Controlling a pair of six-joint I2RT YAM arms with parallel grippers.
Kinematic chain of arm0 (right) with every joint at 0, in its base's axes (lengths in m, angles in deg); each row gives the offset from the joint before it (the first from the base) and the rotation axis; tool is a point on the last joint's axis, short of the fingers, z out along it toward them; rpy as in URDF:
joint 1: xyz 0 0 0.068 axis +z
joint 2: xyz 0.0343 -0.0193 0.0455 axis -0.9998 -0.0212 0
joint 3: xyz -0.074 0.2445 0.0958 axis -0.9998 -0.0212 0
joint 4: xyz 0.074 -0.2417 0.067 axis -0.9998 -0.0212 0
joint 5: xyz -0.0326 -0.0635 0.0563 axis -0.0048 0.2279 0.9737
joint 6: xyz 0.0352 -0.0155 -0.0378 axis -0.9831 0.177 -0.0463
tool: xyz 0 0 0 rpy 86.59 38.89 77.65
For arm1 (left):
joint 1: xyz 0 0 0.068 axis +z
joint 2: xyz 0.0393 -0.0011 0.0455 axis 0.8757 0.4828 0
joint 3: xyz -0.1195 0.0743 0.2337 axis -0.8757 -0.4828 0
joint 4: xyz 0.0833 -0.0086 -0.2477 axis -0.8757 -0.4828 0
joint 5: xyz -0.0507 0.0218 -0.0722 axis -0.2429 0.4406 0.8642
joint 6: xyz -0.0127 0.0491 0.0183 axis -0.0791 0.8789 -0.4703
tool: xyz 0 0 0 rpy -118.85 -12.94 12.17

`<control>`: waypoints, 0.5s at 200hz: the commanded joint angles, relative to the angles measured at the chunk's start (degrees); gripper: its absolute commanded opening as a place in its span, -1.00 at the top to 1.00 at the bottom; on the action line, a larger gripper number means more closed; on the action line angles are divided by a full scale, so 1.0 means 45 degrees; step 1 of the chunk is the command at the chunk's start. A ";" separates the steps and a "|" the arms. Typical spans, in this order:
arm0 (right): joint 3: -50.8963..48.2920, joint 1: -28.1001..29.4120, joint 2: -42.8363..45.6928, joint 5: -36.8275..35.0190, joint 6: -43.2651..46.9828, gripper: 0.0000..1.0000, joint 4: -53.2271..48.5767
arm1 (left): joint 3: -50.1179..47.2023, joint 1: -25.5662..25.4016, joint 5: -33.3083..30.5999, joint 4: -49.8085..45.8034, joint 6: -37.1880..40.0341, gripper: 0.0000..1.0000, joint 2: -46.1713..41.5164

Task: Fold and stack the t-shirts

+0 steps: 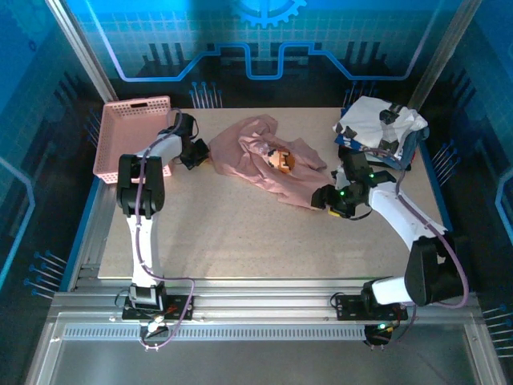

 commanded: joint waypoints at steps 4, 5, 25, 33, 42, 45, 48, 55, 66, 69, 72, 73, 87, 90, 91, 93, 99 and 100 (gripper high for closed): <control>-0.0066 0.0177 -0.0184 -0.0083 -0.0146 -0.17 0.0201 | -0.0960 -0.0067 0.0472 -0.0281 0.0187 1.00 -0.0543; -0.0072 0.0177 -0.0232 -0.0102 -0.0156 -0.16 0.0234 | -0.0985 -0.0067 0.0478 -0.0260 0.0189 1.00 -0.0563; 0.0160 0.0119 -0.1245 -0.0092 -0.0353 -0.06 0.0889 | -0.1488 -0.0067 0.0676 0.0044 0.0185 1.00 -0.1063; 0.0450 0.0166 -0.1641 0.0074 -0.0398 0.03 0.1037 | -0.1698 -0.0067 0.0817 0.0188 0.0193 1.00 -0.1292; 0.0860 0.0337 -0.1970 0.0124 -0.0371 0.10 0.1053 | -0.1952 -0.0068 0.0906 0.0297 0.0184 1.00 -0.1623; 0.1008 0.0402 -0.2101 0.0091 -0.0338 0.13 0.1006 | -0.2041 -0.0067 0.0930 0.0332 0.0179 1.00 -0.1750; 0.1141 0.0481 -0.2220 0.0043 -0.0319 0.15 0.0944 | -0.2109 -0.0067 0.0955 0.0359 0.0203 1.00 -0.1847; 0.1432 0.0626 -0.2529 -0.0097 -0.0214 0.22 0.0724 | -0.2310 -0.0067 0.1035 0.0436 0.0206 1.00 -0.2124; 0.1808 0.0771 -0.3141 -0.0356 -0.0127 0.33 0.0308 | -0.2623 -0.0067 0.1163 0.0600 0.0202 1.00 -0.2516; 0.1873 0.0764 -0.3324 -0.0418 -0.0126 0.35 0.0230 | -0.2721 -0.0084 0.1194 0.0641 0.0189 1.00 -0.2621; 0.1933 0.0783 -0.3486 -0.0462 -0.0126 0.38 0.0178 | -0.2802 -0.0087 0.1247 0.0666 0.0180 1.00 -0.2737; 0.1943 0.0773 -0.3534 -0.0467 -0.0126 0.39 0.0173 | -0.2834 -0.0087 0.1256 0.0681 0.0185 1.00 -0.2773; 0.2111 0.0764 -0.4145 -0.0669 -0.0274 0.47 0.0343 | -0.3193 -0.0135 0.1358 0.0773 0.0229 1.00 -0.3288; 0.2168 0.0766 -0.4267 -0.0726 -0.0308 0.47 0.0393 | -0.3261 -0.0149 0.1377 0.0790 0.0241 1.00 -0.3369; 0.2197 0.0764 -0.4315 -0.0745 -0.0315 0.48 0.0407 | -0.3288 -0.0157 0.1380 0.0792 0.0254 1.00 -0.3411; 0.2253 0.0754 -0.4404 -0.0784 -0.0335 0.48 0.0433 | -0.3348 -0.0173 0.1387 0.0794 0.0260 1.00 -0.3487; 0.2495 0.0744 -0.4707 -0.0919 -0.0360 0.48 0.0461 | -0.3485 -0.0201 0.1413 0.0803 0.0304 1.00 -0.3681; 0.2536 0.0734 -0.4769 -0.0930 -0.0361 0.48 0.0471 | -0.3508 -0.0212 0.1418 0.0799 0.0315 1.00 -0.3714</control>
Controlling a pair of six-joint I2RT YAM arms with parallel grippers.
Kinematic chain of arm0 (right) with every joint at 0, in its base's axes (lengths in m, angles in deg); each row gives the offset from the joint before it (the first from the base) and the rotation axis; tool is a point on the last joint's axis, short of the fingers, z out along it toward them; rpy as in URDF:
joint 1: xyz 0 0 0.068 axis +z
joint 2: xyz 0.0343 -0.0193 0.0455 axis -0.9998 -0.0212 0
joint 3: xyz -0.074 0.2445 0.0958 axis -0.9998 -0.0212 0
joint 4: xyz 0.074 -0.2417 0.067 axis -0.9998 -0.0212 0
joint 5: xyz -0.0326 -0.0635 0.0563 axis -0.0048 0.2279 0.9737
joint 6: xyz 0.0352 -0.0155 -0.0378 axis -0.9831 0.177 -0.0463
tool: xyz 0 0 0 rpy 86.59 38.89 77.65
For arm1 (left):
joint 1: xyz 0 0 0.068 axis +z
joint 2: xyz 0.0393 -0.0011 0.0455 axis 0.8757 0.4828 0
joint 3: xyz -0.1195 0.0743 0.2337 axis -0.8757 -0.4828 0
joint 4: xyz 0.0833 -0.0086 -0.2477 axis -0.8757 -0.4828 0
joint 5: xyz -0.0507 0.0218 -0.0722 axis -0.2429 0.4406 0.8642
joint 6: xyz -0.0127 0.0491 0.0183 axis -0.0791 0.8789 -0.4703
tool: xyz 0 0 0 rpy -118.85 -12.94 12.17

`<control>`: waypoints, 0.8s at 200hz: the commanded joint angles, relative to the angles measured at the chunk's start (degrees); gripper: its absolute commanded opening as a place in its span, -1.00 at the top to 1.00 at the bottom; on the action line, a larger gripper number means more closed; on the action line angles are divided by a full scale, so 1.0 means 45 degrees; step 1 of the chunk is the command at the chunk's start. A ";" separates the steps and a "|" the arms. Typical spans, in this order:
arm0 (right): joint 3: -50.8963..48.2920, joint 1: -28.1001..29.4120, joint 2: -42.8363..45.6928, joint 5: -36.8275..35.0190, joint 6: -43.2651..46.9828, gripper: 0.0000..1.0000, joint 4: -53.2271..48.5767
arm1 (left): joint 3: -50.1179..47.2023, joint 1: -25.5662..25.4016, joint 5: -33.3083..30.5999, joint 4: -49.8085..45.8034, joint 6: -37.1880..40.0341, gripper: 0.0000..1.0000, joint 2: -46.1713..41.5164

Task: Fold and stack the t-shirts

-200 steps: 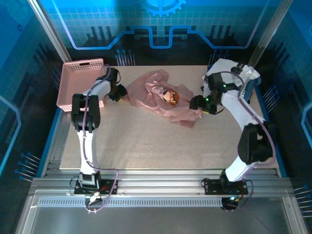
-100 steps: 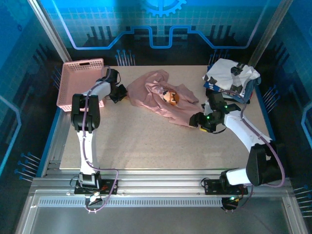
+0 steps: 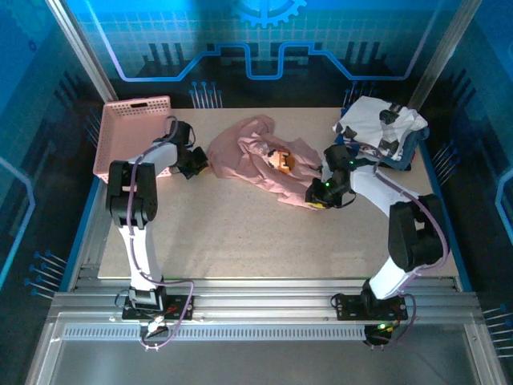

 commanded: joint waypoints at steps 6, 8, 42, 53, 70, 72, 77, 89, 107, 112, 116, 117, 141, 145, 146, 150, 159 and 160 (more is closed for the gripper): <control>0.0924 0.0013 -0.1265 -0.0744 -0.0118 0.49 -0.0136 | -0.0604 -0.0233 0.0543 0.0202 0.0359 1.00 -0.1442; 0.1026 0.0011 -0.1362 -0.0789 -0.0108 0.49 -0.0126 | -0.0650 -0.0237 0.0549 0.0202 0.0378 1.00 -0.1505; 0.3240 -0.0276 -0.3319 -0.1247 0.0172 0.48 -0.0126 | -0.1395 -0.0447 0.0719 0.0260 0.0684 1.00 -0.2372; 0.3882 -0.0406 -0.3844 -0.1262 0.0258 0.48 -0.0080 | -0.1622 -0.0509 0.0754 0.0260 0.0791 1.00 -0.2607; 0.4826 -0.0572 -0.4447 -0.1267 0.0383 0.44 0.0113 | -0.1922 -0.0680 0.0773 0.0236 0.1048 1.00 -0.2906; 0.4936 -0.0589 -0.4492 -0.1266 0.0393 0.43 0.0117 | -0.1942 -0.0710 0.0773 0.0225 0.1064 1.00 -0.2931; 0.5206 -0.0618 -0.4673 -0.1295 0.0443 0.42 0.0103 | -0.1999 -0.0771 0.0787 0.0205 0.1151 1.00 -0.2975; 0.5812 -0.0694 -0.4942 -0.1142 0.0553 0.40 -0.0072 | -0.2138 -0.0898 0.0773 0.0110 0.1297 1.00 -0.3092; 0.5639 -0.0660 -0.4159 -0.1018 0.0747 0.32 -0.0162 | -0.2510 -0.0941 0.0898 0.0196 0.1150 1.00 -0.3297; 0.5357 -0.0618 -0.3722 -0.1122 0.0797 0.28 -0.0147 | -0.2638 -0.0951 0.0964 0.0264 0.1089 1.00 -0.3387; 0.5105 -0.0614 -0.3345 -0.1201 0.0835 0.25 -0.0197 | -0.2738 -0.0960 0.0982 0.0296 0.1065 1.00 -0.3429; 0.5045 -0.0614 -0.3239 -0.1220 0.0837 0.23 -0.0215 | -0.2756 -0.0961 0.0994 0.0308 0.1057 1.00 -0.3448; 0.3033 -0.0664 -0.0432 -0.1699 0.0798 0.10 -0.0732 | -0.3119 -0.1039 0.1040 0.0370 0.1004 1.00 -0.3704; 0.2609 -0.0668 0.0054 -0.1731 0.0752 0.09 -0.0784 | -0.3161 -0.1054 0.1042 0.0359 0.1002 1.00 -0.3734; 0.2498 -0.0681 0.0169 -0.1749 0.0737 0.09 -0.0802 | -0.3183 -0.1056 0.1044 0.0359 0.0996 1.00 -0.3737; 0.2095 -0.0724 0.0608 -0.1742 0.0681 0.08 -0.0867 | -0.3236 -0.1059 0.1029 0.0394 0.0992 1.00 -0.3753; 0.1145 -0.0839 0.1546 -0.1600 0.0569 0.09 -0.0936 | -0.3327 -0.1059 0.1081 0.0435 0.0971 1.00 -0.3769; 0.1034 -0.0844 0.1658 -0.1576 0.0558 0.09 -0.0927 | -0.3334 -0.1059 0.1093 0.0436 0.0971 1.00 -0.3774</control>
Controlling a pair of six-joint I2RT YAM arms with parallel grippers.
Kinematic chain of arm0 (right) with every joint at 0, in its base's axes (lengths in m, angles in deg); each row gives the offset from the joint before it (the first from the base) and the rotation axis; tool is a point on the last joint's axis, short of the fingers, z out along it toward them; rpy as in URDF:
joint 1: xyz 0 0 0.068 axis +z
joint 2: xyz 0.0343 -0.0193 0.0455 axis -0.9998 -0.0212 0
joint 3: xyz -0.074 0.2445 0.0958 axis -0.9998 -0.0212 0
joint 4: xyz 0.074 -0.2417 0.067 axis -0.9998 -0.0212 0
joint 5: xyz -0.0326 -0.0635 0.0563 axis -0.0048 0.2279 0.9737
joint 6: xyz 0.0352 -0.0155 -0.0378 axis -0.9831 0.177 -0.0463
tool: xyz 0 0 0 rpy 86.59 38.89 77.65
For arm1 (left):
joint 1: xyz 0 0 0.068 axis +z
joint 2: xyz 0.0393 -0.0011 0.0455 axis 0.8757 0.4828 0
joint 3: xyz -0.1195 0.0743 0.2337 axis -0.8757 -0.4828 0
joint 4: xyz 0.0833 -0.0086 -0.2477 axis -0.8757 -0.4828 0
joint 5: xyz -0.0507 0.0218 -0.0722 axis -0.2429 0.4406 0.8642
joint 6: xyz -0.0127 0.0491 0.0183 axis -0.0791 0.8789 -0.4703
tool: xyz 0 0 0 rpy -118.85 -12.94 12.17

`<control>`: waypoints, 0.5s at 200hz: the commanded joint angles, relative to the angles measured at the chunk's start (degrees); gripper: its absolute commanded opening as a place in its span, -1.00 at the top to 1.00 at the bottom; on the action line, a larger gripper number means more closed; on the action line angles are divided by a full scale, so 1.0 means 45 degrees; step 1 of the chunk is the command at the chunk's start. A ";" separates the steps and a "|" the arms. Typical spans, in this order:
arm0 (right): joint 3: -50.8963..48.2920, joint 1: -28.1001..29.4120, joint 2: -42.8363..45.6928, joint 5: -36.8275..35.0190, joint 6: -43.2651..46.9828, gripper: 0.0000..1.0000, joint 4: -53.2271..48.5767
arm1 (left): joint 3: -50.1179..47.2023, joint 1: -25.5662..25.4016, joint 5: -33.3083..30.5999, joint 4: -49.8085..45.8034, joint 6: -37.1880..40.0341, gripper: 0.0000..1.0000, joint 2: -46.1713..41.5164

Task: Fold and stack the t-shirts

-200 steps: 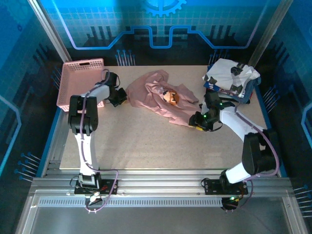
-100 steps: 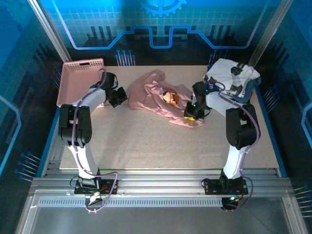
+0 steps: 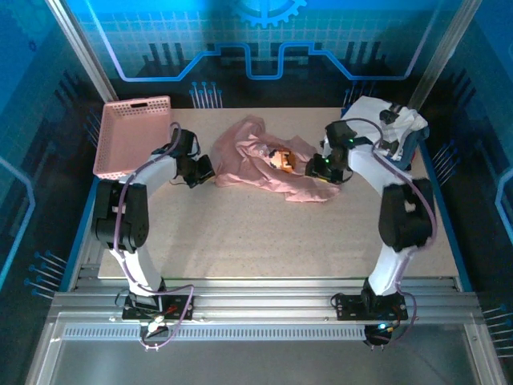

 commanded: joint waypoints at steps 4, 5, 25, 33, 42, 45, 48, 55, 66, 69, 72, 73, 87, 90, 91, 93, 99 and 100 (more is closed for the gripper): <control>-0.2341 -0.0271 0.3103 0.0054 -0.0128 0.10 -0.0734 | -0.0362 -0.0063 0.0386 0.0100 0.0188 1.00 -0.0525; -0.2457 -0.0279 0.3195 0.0094 -0.0129 0.11 -0.0716 | -0.0368 -0.0063 0.0396 0.0101 0.0188 1.00 -0.0527; -0.4497 -0.0363 0.4372 0.0383 -0.0236 0.17 -0.0297 | -0.0413 -0.0063 0.0464 0.0158 0.0150 1.00 -0.0447; -0.5143 -0.0400 0.4475 0.0464 -0.0317 0.20 -0.0033 | -0.0394 -0.0062 0.0481 0.0160 0.0118 1.00 -0.0411; -0.5593 -0.0423 0.4370 0.0534 -0.0382 0.23 0.0364 | -0.0379 -0.0068 0.0502 0.0184 0.0130 1.00 -0.0384; -0.5716 -0.0423 0.4304 0.0550 -0.0410 0.24 0.0487 | -0.0357 -0.0071 0.0520 0.0180 0.0123 1.00 -0.0377; -0.5798 -0.0423 0.4222 0.0557 -0.0420 0.24 0.0658 | -0.0323 -0.0081 0.0537 0.0180 0.0129 1.00 -0.0359; -0.5927 -0.0428 0.3942 0.0513 -0.0469 0.25 0.0980 | -0.0245 -0.0082 0.0542 0.0132 0.0159 1.00 -0.0334; -0.5889 -0.0459 0.3354 0.0396 -0.0483 0.26 0.1373 | -0.0143 -0.0082 0.0542 0.0053 0.0215 1.00 -0.0315; -0.5834 -0.0457 0.3183 0.0379 -0.0476 0.27 0.1458 | -0.0123 -0.0082 0.0542 0.0030 0.0226 1.00 -0.0315; -0.5761 -0.0471 0.2979 0.0338 -0.0463 0.27 0.1517 | -0.0110 -0.0082 0.0544 0.0024 0.0235 1.00 -0.0315; -0.5729 -0.0476 0.2918 0.0324 -0.0462 0.27 0.1532 | -0.0105 -0.0082 0.0543 0.0024 0.0232 1.00 -0.0315; -0.5294 -0.0498 0.2092 0.0154 -0.0460 0.28 0.1711 | -0.0027 -0.0082 0.0581 -0.0018 0.0299 1.00 -0.0334; -0.5217 -0.0488 0.1922 0.0085 -0.0471 0.28 0.1746 | -0.0033 -0.0082 0.0596 -0.0016 0.0303 1.00 -0.0349; -0.5184 -0.0495 0.1902 0.0061 -0.0476 0.28 0.1755 | -0.0037 -0.0082 0.0598 -0.0016 0.0314 1.00 -0.0351; -0.5120 -0.0509 0.1769 0.0038 -0.0479 0.28 0.1780 | -0.0026 -0.0082 0.0595 -0.0016 0.0318 1.00 -0.0358; -0.4959 -0.0530 0.1448 0.0027 -0.0476 0.27 0.1919 | -0.0041 -0.0082 0.0619 -0.0016 0.0326 1.00 -0.0397; -0.4918 -0.0535 0.1401 0.0032 -0.0488 0.27 0.1938 | -0.0051 -0.0082 0.0609 -0.0016 0.0336 1.00 -0.0415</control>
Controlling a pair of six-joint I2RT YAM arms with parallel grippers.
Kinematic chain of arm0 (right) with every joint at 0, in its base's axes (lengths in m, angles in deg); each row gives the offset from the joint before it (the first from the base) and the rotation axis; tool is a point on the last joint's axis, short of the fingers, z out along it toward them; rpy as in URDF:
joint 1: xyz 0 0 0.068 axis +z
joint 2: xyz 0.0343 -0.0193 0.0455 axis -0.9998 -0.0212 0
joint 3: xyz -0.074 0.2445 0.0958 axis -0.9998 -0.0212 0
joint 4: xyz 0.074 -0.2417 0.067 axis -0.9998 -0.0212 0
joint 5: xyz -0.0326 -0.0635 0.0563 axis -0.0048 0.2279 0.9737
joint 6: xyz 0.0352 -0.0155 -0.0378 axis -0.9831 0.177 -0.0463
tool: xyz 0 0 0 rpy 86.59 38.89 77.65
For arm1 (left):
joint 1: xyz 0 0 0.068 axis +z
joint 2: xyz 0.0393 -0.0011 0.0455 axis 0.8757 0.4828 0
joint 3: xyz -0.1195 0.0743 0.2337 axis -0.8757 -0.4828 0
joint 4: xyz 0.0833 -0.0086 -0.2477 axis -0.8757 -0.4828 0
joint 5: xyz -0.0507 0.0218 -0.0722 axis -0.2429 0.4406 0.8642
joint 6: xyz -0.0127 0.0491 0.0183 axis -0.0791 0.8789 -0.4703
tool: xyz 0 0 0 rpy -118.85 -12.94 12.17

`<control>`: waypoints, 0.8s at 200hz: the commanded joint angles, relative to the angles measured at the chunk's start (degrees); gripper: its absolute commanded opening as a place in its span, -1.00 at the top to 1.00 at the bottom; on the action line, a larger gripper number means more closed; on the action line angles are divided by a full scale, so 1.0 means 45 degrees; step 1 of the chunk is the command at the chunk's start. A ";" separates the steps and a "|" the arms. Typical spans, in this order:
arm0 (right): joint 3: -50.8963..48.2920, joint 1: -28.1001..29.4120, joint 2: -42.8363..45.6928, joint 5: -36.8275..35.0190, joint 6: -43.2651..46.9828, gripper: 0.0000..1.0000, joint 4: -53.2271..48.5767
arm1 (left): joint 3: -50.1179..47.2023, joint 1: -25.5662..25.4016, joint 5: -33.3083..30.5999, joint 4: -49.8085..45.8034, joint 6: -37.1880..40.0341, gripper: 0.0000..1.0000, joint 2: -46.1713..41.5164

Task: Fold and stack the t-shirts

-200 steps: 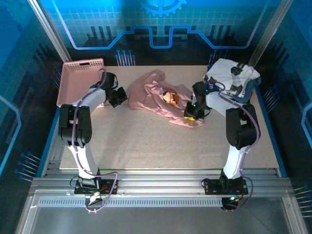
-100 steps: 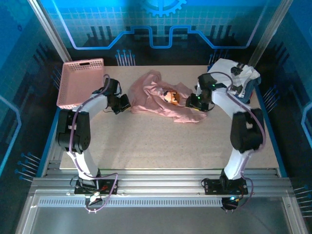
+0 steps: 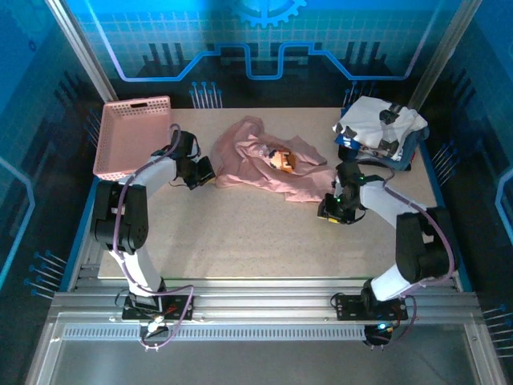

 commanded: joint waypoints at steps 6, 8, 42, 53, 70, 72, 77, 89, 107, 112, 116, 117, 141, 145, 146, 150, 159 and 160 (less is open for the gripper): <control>0.1025 -0.0234 -0.1238 -0.0222 -0.0160 0.26 0.1037 | 0.0130 -0.0078 0.0403 -0.0050 0.0359 1.00 -0.0362; 0.1092 -0.0234 -0.1326 -0.0225 -0.0160 0.26 0.1039 | 0.0114 -0.0078 0.0391 -0.0050 0.0353 1.00 -0.0381; 0.2168 -0.0269 -0.2456 -0.0428 -0.0069 0.23 0.0959 | -0.0057 -0.0058 0.0299 -0.0089 0.0455 1.00 -0.0545; 0.2464 -0.0268 -0.2624 -0.0511 -0.0062 0.22 0.0916 | -0.0102 -0.0057 0.0311 -0.0089 0.0481 1.00 -0.0580; 0.2904 -0.0289 -0.2911 -0.0616 0.0025 0.22 0.0696 | -0.0142 -0.0058 0.0274 -0.0089 0.0501 1.00 -0.0626; 0.2944 -0.0292 -0.2950 -0.0631 0.0052 0.22 0.0676 | -0.0144 -0.0058 0.0271 -0.0074 0.0492 1.00 -0.0622; 0.3043 -0.0290 -0.3048 -0.0641 0.0091 0.22 0.0636 | -0.0160 -0.0058 0.0274 -0.0070 0.0501 1.00 -0.0624; 0.3252 -0.0315 -0.3298 -0.0642 0.0186 0.23 0.0553 | -0.0186 -0.0058 0.0289 -0.0059 0.0490 1.00 -0.0598; 0.3422 -0.0324 -0.3535 -0.0617 0.0249 0.24 0.0552 | -0.0271 -0.0048 0.0313 -0.0015 0.0457 1.00 -0.0570; 0.3449 -0.0314 -0.3572 -0.0626 0.0268 0.24 0.0524 | -0.0301 -0.0058 0.0311 -0.0011 0.0451 1.00 -0.0571; 0.3470 -0.0319 -0.3608 -0.0650 0.0277 0.24 0.0499 | -0.0311 -0.0058 0.0309 0.0008 0.0458 1.00 -0.0585; 0.3471 -0.0315 -0.3611 -0.0663 0.0273 0.24 0.0496 | -0.0316 -0.0058 0.0309 0.0008 0.0450 1.00 -0.0577; 0.3414 -0.0351 -0.3741 -0.0849 0.0440 0.26 0.0387 | -0.0360 -0.0058 0.0312 0.0042 0.0442 1.00 -0.0580; 0.3413 -0.0364 -0.3752 -0.0884 0.0460 0.27 0.0350 | -0.0360 -0.0058 0.0309 0.0048 0.0443 1.00 -0.0582; 0.3413 -0.0357 -0.3751 -0.0897 0.0462 0.27 0.0343 | -0.0360 -0.0058 0.0318 0.0038 0.0443 1.00 -0.0585; 0.3413 -0.0383 -0.3751 -0.0926 0.0475 0.27 0.0295 | -0.0375 -0.0058 0.0309 0.0046 0.0443 1.00 -0.0575; 0.3331 -0.0400 -0.3678 -0.0991 0.0499 0.27 0.0269 | -0.0380 -0.0058 0.0293 0.0041 0.0423 1.00 -0.0599; 0.3313 -0.0395 -0.3656 -0.0989 0.0502 0.27 0.0274 | -0.0380 -0.0048 0.0291 0.0035 0.0423 1.00 -0.0604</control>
